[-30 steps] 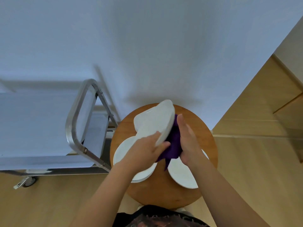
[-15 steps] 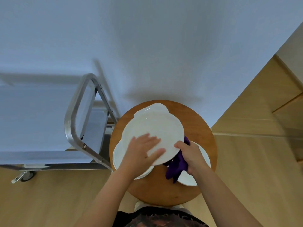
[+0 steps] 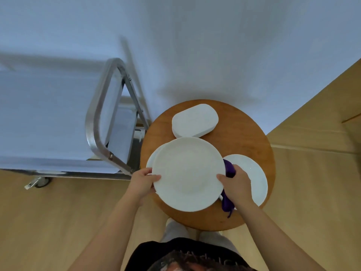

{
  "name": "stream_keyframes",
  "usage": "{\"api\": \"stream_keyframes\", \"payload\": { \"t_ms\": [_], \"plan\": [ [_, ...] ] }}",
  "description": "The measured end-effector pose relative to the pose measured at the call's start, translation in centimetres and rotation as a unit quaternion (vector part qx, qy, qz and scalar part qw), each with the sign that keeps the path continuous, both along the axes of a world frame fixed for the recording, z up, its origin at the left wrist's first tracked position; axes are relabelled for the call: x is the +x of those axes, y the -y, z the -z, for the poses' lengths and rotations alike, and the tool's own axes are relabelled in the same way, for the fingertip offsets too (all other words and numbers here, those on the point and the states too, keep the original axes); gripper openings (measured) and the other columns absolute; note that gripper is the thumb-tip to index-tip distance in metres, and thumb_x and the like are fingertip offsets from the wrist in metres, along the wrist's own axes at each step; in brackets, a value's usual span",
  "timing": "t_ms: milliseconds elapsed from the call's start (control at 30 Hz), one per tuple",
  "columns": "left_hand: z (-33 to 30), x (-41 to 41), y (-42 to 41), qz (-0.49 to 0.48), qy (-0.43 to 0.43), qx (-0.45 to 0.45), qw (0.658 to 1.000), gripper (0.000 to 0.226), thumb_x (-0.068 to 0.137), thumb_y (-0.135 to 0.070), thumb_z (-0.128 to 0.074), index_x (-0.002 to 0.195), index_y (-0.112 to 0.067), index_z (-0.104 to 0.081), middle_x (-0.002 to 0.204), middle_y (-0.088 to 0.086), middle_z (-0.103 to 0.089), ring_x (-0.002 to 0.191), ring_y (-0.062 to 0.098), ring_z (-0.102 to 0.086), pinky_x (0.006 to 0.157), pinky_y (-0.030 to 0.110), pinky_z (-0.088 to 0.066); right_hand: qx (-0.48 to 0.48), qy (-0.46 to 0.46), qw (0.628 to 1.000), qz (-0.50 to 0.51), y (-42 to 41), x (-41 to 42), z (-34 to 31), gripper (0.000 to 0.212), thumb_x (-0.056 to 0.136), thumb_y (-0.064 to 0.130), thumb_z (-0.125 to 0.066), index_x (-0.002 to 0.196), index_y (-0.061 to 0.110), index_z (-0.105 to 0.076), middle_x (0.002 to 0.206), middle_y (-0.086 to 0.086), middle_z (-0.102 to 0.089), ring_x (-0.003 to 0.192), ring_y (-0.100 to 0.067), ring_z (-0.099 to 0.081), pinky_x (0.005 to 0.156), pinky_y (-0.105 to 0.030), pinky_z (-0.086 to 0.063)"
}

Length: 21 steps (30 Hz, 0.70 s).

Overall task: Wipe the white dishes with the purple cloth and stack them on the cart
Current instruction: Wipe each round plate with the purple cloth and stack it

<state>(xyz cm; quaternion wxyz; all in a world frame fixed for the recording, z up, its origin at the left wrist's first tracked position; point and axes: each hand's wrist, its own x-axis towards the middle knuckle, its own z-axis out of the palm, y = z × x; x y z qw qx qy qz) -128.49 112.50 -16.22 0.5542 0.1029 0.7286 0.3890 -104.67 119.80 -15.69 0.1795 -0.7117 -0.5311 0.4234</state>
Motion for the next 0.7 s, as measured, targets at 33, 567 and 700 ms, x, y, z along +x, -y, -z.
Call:
{"api": "stream_keyframes", "payload": {
  "t_ms": [33,567,700],
  "plan": [
    [0.8,0.1,0.0,-0.01,-0.007,-0.007,1.0,0.02,0.087,-0.002,-0.062,0.101,-0.016,-0.061,0.102,0.004,-0.067,0.091,0.023,-0.066,0.067,0.033,-0.059,0.018,0.033,0.999,-0.014,-0.1,-0.4,0.7,0.035,0.085,0.021,-0.065,0.119,0.02,-0.055,0.108,-0.002,-0.06,0.094,-0.019,-0.055,0.077,-0.03,-0.046],
    [8.0,-3.0,-1.1,0.252,-0.317,-0.072,0.912,0.033,0.096,-0.032,-0.05,0.122,-0.012,-0.058,0.118,0.008,-0.059,0.105,0.019,-0.057,0.09,0.031,-0.051,0.002,0.196,0.973,-0.122,-4.7,-5.7,8.5,0.052,0.087,0.03,-0.064,0.133,0.016,-0.045,0.126,-0.007,-0.05,0.112,-0.024,-0.052,0.085,-0.033,-0.047],
    [9.3,-3.1,-0.4,0.233,-0.337,-0.091,0.907,0.046,0.097,-0.034,-0.047,0.139,-0.016,-0.044,0.126,0.011,-0.048,0.113,0.021,-0.049,0.098,0.033,-0.043,-0.003,0.225,0.964,-0.144,-5.1,-6.8,9.2,0.05,0.088,0.028,-0.063,0.133,0.015,-0.044,0.127,-0.007,-0.048,0.111,-0.023,-0.051,0.085,-0.032,-0.047]
  ]
}}
